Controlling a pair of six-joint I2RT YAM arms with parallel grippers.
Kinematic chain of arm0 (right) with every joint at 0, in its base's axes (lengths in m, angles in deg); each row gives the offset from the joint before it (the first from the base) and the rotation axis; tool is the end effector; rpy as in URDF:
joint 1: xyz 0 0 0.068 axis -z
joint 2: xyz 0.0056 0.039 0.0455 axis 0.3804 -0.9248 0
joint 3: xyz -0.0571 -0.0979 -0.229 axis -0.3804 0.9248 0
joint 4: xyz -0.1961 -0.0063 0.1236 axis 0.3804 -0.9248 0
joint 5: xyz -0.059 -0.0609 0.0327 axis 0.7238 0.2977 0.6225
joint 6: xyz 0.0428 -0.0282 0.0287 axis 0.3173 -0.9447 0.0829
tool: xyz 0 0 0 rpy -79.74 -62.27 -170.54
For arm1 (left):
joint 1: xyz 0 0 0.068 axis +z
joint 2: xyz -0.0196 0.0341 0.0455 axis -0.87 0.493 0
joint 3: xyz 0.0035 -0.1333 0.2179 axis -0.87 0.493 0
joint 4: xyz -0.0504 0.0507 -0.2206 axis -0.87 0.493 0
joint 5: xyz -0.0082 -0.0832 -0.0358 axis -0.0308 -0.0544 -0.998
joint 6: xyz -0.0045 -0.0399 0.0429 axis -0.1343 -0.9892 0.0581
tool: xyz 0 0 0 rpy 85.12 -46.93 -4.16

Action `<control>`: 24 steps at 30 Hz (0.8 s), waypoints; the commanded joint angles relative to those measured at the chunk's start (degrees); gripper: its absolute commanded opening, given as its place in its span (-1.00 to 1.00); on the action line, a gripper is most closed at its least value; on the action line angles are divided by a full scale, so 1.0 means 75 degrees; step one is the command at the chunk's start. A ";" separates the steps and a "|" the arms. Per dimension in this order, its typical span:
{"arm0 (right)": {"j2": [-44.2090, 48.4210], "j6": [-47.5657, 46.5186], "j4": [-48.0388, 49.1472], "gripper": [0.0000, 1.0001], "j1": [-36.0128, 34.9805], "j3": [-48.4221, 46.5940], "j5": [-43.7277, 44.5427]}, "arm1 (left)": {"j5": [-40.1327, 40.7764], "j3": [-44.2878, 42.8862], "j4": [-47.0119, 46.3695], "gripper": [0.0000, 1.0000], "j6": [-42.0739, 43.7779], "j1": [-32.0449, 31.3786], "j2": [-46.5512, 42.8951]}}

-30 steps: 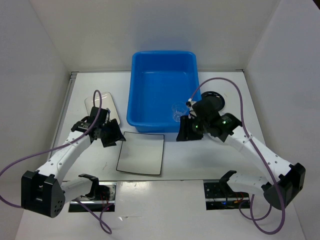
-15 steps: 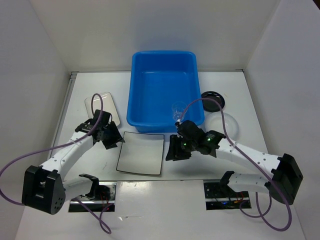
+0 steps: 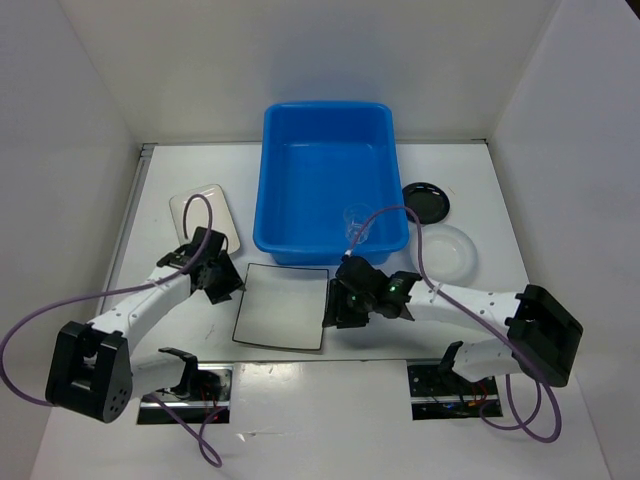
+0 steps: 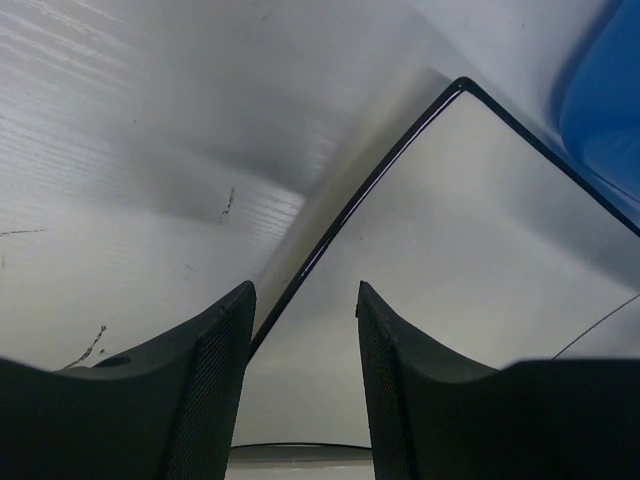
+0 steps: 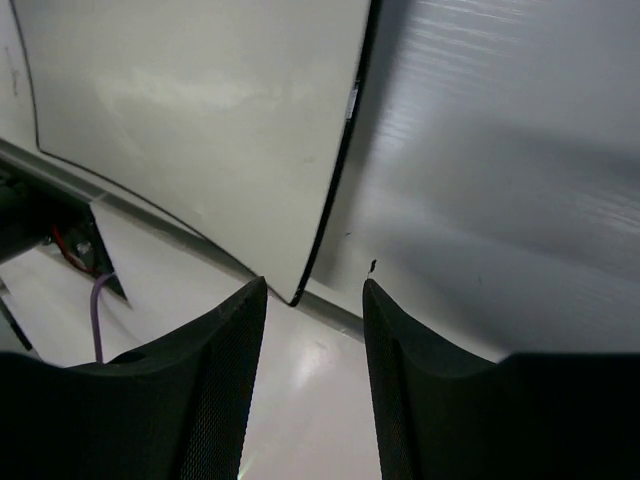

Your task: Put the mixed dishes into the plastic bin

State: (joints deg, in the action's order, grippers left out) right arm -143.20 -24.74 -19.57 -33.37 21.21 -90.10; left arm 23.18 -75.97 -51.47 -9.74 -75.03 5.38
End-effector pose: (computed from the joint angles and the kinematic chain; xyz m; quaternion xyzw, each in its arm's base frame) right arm 0.1263 0.1936 0.1853 -0.0308 0.9532 0.2719 0.1285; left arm 0.1907 -0.0484 0.1835 -0.3089 0.9187 -0.1238 0.2128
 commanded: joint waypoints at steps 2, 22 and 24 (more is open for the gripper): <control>0.0262 0.0831 0.0794 -0.02 -0.0082 0.0619 0.0670 | 0.0199 0.0063 -0.0398 0.06 -0.0111 -0.0050 0.0207; -0.1097 0.2579 0.2553 -0.02 -0.1710 0.0410 0.2006 | 0.0363 0.0450 -0.0879 -0.02 -0.0099 -0.0190 0.0512; -0.1214 0.2672 0.2553 -0.02 -0.1711 0.0340 0.2089 | 0.0456 0.0450 -0.0948 -0.10 -0.0099 -0.0260 0.0593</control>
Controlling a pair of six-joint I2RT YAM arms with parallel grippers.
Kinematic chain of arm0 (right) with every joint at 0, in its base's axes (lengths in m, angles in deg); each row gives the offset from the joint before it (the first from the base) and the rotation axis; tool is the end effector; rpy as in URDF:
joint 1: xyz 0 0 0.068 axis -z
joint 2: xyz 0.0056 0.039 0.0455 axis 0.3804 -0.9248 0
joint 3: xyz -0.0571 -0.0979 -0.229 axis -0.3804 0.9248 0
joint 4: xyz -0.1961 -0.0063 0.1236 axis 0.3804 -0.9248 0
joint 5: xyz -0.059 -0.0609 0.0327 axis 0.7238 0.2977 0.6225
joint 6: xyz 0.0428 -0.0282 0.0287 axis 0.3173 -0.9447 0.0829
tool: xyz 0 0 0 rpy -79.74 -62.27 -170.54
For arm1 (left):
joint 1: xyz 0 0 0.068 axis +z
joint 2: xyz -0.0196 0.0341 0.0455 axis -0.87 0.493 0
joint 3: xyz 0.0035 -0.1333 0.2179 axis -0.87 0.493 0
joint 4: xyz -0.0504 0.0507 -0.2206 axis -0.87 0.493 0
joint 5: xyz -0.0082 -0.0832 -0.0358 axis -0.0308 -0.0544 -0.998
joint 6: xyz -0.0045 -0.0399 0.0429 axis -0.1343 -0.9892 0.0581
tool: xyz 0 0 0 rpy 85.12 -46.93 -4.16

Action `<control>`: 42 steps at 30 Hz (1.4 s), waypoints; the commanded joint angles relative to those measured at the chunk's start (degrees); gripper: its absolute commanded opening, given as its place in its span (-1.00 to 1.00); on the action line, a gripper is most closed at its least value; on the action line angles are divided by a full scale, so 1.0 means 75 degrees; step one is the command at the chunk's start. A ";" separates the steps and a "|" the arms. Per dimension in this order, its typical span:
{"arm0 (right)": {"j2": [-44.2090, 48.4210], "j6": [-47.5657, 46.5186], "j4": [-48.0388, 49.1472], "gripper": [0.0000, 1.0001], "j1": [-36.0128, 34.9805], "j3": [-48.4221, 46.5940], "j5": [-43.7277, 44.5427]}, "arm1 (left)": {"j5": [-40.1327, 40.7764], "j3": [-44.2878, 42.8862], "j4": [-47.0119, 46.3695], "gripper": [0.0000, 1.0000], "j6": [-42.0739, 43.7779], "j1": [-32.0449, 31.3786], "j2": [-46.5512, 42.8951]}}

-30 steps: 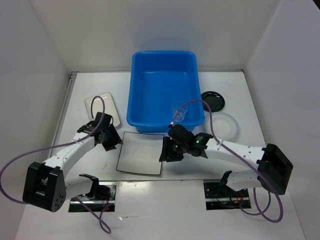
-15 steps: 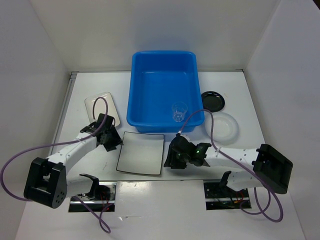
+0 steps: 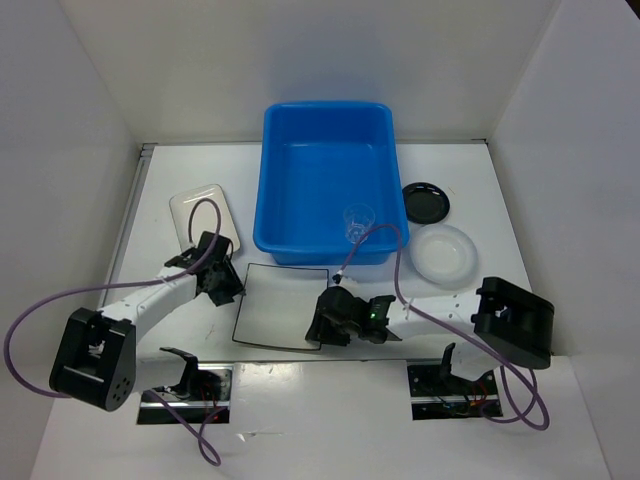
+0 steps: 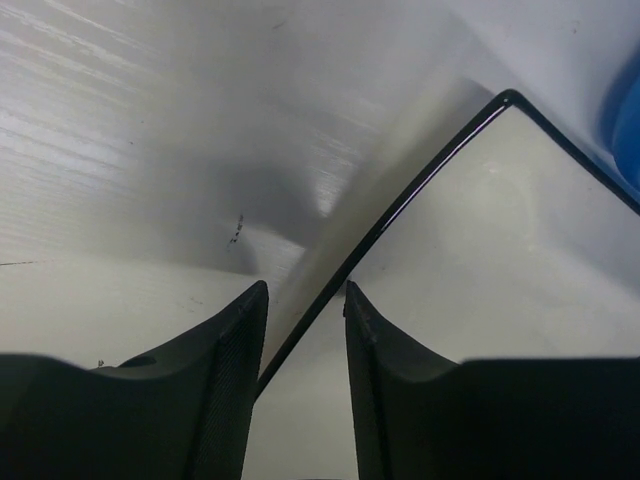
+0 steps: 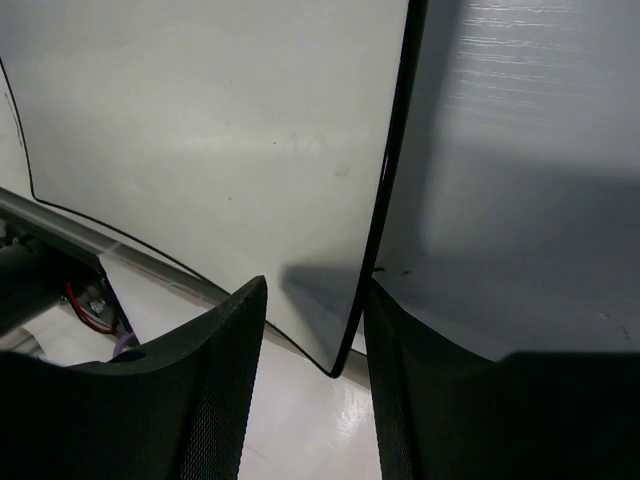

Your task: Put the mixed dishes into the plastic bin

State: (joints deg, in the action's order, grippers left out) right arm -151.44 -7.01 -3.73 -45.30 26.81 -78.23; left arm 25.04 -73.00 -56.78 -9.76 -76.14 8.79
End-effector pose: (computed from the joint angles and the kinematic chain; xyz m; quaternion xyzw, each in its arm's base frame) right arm 0.0975 0.2262 0.1463 0.0488 0.9473 0.2771 0.1529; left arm 0.1942 -0.0519 0.1642 -0.3042 0.9223 -0.1077 0.2127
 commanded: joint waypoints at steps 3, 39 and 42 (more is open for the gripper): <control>-0.0186 0.0485 0.0370 -0.02 -0.0202 -0.0407 0.0646 | 0.0278 0.0053 -0.0322 -0.18 -0.0096 -0.0275 0.0210; 0.0881 0.1822 0.0392 0.00 -0.0272 0.0683 0.1655 | 0.0572 -0.0310 -0.0253 -0.73 -0.0026 -0.0499 0.1253; 0.0693 0.1891 0.0393 0.00 -0.0272 0.0613 0.1725 | 0.0572 -0.0310 -0.0253 -0.76 0.0044 -0.0499 0.1334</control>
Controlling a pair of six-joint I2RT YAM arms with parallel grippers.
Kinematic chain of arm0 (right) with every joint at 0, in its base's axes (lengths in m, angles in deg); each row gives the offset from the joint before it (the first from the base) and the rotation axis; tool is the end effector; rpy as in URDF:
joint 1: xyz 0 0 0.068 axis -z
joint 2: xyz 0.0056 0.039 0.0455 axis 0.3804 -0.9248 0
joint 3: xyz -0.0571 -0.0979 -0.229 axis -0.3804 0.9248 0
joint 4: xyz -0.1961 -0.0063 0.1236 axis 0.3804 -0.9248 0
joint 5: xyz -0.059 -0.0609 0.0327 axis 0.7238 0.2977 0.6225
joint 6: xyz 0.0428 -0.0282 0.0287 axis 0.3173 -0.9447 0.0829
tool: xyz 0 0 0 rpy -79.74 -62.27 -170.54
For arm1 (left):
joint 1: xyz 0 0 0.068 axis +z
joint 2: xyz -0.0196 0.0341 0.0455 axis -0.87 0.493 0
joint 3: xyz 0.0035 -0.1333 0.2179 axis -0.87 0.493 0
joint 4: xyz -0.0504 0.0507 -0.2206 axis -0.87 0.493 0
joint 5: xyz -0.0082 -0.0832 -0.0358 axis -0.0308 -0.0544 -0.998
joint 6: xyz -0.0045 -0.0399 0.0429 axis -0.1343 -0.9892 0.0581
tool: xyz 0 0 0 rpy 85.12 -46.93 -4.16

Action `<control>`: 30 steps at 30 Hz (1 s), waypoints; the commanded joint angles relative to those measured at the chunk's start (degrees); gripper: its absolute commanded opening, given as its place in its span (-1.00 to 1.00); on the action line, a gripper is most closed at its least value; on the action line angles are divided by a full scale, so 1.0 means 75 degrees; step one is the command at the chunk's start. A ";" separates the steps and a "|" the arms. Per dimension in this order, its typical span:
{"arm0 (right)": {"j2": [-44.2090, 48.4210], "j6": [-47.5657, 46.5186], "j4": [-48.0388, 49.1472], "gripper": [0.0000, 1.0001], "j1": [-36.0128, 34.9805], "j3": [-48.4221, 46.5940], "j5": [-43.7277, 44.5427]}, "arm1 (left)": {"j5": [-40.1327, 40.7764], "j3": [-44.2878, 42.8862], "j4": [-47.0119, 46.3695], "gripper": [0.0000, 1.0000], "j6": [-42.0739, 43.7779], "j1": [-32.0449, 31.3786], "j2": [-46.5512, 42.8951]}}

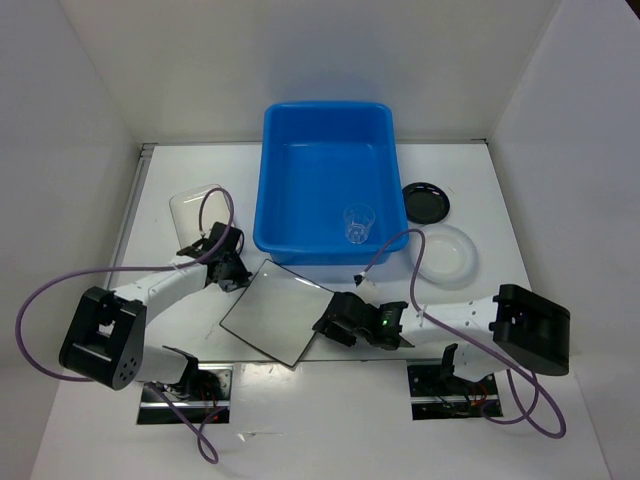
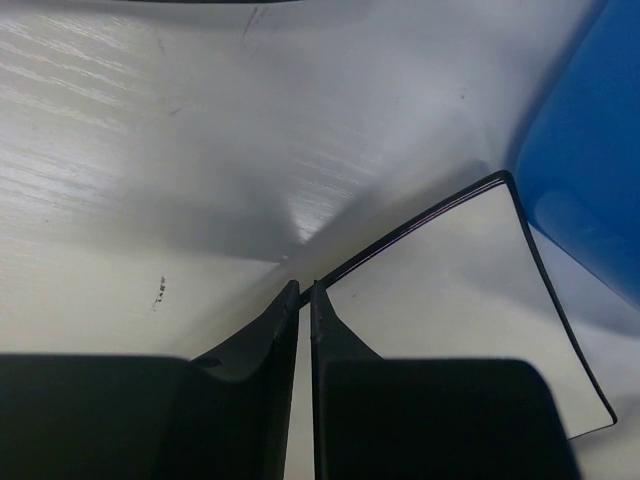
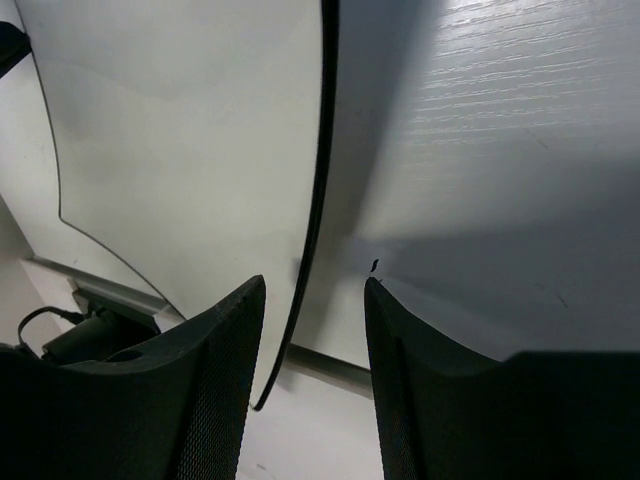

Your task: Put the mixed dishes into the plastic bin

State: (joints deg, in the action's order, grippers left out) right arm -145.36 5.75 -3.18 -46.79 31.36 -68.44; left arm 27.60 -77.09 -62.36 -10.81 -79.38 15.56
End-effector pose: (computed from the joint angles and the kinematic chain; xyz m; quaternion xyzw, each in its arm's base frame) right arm 0.0912 0.2074 0.1503 0.1686 0.9210 0.2898 0.1986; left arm 0.2192 -0.0705 0.1654 -0.2908 0.9192 -0.1124 0.2407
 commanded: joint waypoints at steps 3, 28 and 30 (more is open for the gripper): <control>-0.0316 0.0260 0.0401 0.00 -0.0074 0.0006 0.0420 | 0.0231 0.0165 0.0491 -0.76 0.0184 -0.0068 0.0431; -0.1535 0.0436 0.1105 -0.02 -0.0074 -0.0697 0.0795 | 0.0231 0.0094 0.0491 -0.89 0.0395 -0.0138 0.0642; -0.1722 0.0436 0.1105 -0.02 -0.0074 -0.0767 0.0795 | 0.0231 0.0094 0.0491 -0.89 0.0395 -0.0138 0.0642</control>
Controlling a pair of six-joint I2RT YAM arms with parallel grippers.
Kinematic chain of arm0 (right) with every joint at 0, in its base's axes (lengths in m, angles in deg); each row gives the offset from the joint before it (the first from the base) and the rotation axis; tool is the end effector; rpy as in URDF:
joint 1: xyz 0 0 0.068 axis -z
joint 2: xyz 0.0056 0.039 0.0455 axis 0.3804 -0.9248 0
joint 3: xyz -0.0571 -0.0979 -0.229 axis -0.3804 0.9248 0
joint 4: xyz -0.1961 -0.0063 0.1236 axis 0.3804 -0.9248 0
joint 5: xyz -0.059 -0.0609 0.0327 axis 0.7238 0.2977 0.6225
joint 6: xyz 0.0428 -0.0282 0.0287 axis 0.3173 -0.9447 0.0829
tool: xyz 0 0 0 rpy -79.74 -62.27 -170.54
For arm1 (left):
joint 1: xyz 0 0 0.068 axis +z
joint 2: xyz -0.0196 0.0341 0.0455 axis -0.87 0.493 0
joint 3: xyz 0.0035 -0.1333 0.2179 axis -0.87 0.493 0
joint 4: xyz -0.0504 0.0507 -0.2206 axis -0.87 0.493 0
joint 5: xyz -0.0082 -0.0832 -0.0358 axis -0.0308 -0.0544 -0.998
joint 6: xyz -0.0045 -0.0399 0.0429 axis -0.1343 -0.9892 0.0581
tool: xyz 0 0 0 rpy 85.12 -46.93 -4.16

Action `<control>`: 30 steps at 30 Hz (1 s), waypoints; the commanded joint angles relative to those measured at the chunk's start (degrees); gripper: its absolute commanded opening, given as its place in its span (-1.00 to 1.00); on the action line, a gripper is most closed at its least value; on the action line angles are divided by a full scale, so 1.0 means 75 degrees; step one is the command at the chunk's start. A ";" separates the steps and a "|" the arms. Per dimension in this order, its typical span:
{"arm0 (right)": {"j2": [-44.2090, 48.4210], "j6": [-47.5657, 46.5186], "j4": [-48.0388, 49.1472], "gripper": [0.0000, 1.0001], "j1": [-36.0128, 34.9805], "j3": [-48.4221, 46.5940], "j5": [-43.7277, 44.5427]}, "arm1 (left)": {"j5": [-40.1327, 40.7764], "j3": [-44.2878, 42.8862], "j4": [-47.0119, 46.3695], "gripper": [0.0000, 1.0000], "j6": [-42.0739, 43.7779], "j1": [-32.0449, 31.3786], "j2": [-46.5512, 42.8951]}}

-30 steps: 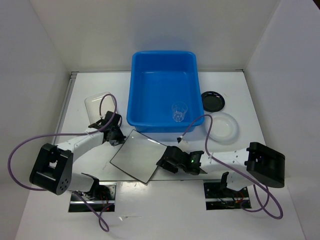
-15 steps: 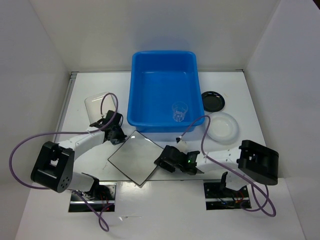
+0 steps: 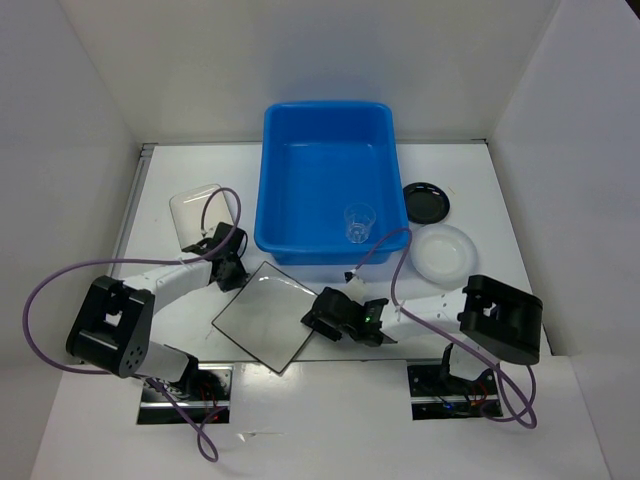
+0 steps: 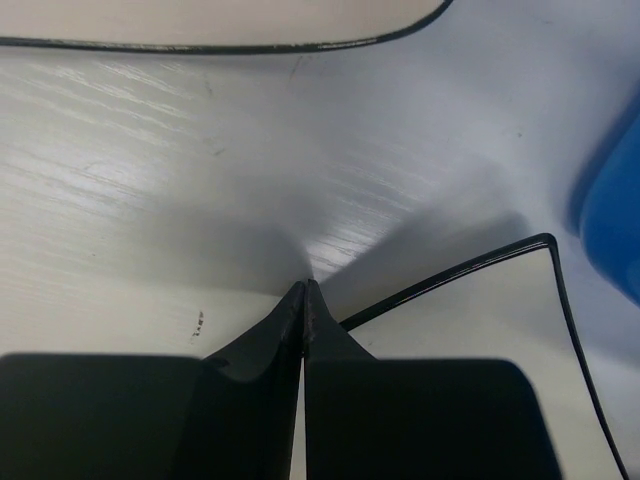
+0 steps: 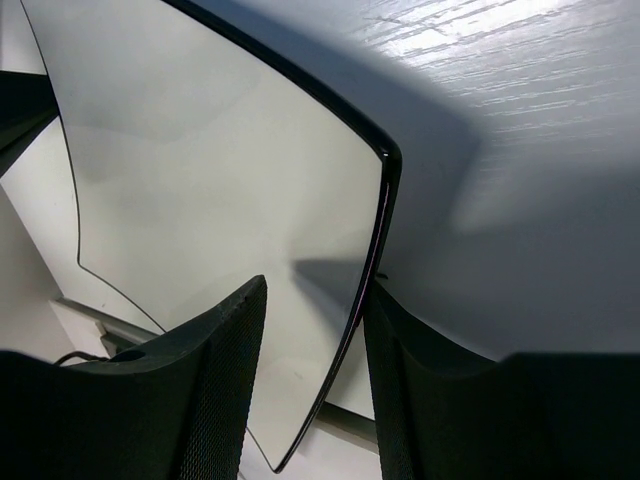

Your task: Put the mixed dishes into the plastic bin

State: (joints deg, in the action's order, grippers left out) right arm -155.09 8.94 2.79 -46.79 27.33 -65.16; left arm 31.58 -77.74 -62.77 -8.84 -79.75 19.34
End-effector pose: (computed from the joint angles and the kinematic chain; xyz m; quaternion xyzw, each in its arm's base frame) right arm 0.1037 0.2338 0.1389 0.2030 0.9096 0.2907 0.2166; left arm 0.2252 -0.0710 0.1550 -0.2797 0.9265 -0.0677 0.2423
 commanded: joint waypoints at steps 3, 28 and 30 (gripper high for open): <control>-0.0495 -0.0060 0.0252 -0.02 -0.0074 -0.0371 0.0287 | -0.0299 0.0182 0.0546 -0.89 0.0133 -0.0088 0.0138; -0.0356 -0.0142 0.0169 -0.02 -0.0074 -0.0301 0.0287 | -0.0216 -0.0030 0.1473 -1.00 -0.0137 -0.0182 -0.0847; -0.0356 -0.0142 0.0169 -0.02 -0.0074 -0.0301 0.0287 | -0.0310 0.0157 0.1390 -1.00 -0.0218 -0.0182 -0.0765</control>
State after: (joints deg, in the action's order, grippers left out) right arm -156.66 8.66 3.75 -46.79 26.09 -65.05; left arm 31.25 -78.38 -52.26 -8.45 -80.91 13.57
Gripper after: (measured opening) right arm 0.492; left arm 0.000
